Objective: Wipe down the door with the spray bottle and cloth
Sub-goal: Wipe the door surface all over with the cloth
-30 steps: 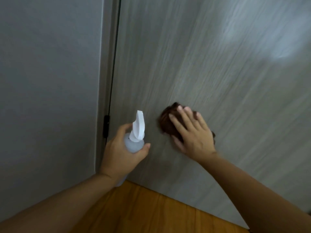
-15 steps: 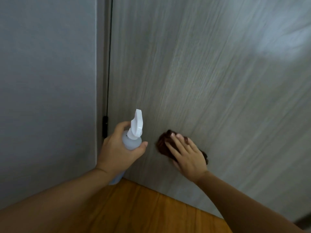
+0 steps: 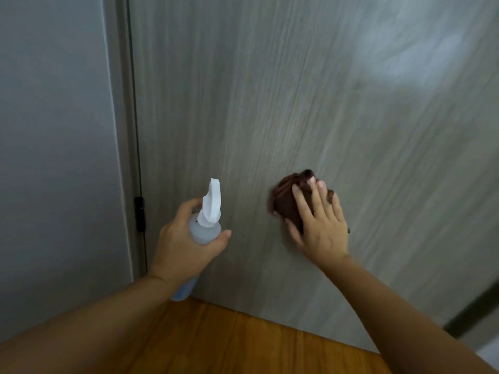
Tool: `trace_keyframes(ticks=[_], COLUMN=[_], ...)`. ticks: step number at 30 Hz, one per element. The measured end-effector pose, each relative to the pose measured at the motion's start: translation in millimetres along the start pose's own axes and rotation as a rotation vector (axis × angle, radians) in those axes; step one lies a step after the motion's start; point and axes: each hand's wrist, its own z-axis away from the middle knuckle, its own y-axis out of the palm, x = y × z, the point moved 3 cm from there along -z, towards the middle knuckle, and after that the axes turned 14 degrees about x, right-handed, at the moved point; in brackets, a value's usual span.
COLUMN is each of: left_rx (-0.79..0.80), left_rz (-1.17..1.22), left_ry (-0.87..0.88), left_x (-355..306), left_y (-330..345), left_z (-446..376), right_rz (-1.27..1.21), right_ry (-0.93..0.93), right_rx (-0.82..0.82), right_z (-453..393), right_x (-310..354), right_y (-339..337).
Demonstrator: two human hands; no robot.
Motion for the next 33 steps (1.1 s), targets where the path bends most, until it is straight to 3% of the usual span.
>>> trace_keyframes(ticks=[4, 9, 16, 33], left_rx=[0.01, 0.022, 0.044, 0.193], left_rz=[0.022, 0.025, -0.019, 0.017], left_ry=[0.011, 0.009, -0.001, 0.091], left_x=[-13, -20, -29, -72], left_y=[24, 52, 76, 163], left_z=[-6, -4, -3, -14], right_rz=[-0.065, -0.037, -0.079, -0.183], right_ry=[0.07, -0.07, -0.099, 0.434], right_rx=[0.044, 0.087, 0.209, -0.039], right_z=[4, 20, 78, 139], right_x=[30, 68, 72, -49], right_y=[18, 56, 96, 75])
